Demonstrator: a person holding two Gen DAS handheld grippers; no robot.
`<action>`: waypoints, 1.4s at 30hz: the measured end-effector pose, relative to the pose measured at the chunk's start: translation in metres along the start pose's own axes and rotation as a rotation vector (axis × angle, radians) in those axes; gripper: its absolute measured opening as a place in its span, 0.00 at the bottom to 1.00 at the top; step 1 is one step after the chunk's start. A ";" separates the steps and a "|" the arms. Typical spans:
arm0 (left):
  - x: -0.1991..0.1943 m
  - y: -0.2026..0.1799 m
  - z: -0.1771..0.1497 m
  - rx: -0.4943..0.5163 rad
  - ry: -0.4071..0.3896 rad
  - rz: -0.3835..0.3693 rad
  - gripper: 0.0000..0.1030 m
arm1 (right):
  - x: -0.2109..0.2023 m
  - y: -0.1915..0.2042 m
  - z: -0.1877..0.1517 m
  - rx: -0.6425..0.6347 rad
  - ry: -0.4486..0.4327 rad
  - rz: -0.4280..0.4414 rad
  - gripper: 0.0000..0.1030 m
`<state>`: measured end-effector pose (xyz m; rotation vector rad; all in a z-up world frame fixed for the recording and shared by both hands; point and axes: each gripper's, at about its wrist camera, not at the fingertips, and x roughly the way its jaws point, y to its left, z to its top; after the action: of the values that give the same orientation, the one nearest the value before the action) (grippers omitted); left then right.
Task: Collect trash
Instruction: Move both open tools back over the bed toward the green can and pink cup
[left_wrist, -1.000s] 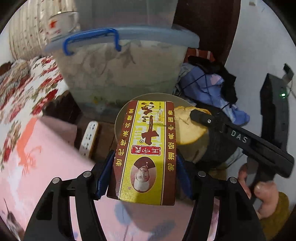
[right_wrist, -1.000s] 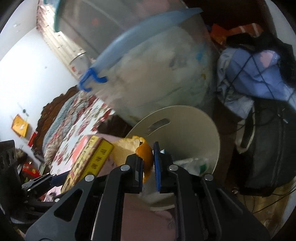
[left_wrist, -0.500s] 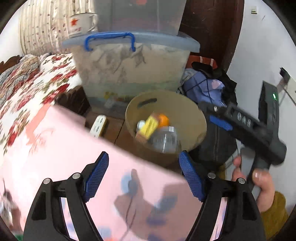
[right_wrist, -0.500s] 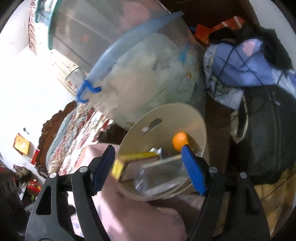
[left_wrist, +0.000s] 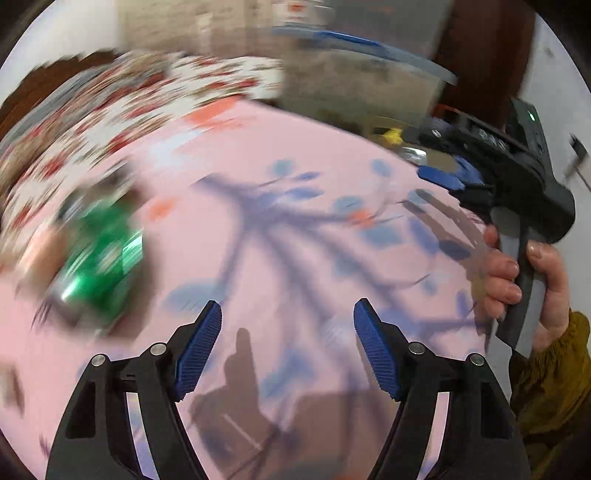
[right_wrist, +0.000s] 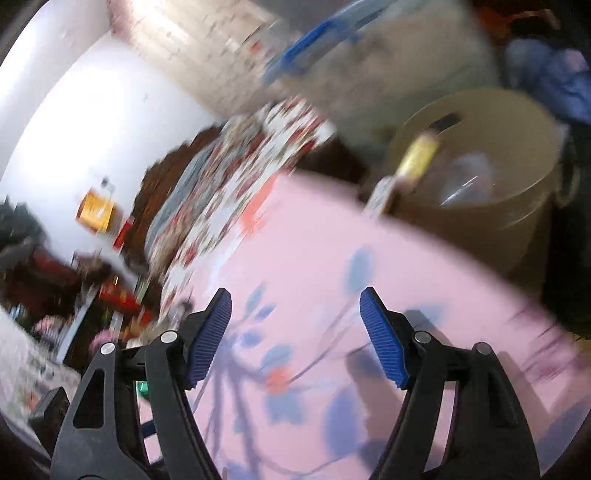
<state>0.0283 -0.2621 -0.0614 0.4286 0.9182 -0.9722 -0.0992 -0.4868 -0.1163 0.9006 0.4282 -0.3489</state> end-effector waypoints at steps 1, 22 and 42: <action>-0.009 0.015 -0.011 -0.044 -0.005 0.019 0.68 | 0.007 0.010 -0.008 -0.017 0.026 0.010 0.70; -0.097 0.150 -0.127 -0.409 -0.104 0.332 0.69 | 0.056 0.161 -0.162 -0.400 0.290 0.030 0.70; -0.096 0.163 -0.135 -0.481 -0.113 0.294 0.69 | 0.057 0.171 -0.173 -0.441 0.281 -0.008 0.71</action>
<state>0.0802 -0.0360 -0.0713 0.0931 0.9210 -0.4793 -0.0074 -0.2540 -0.1238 0.5154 0.7356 -0.1238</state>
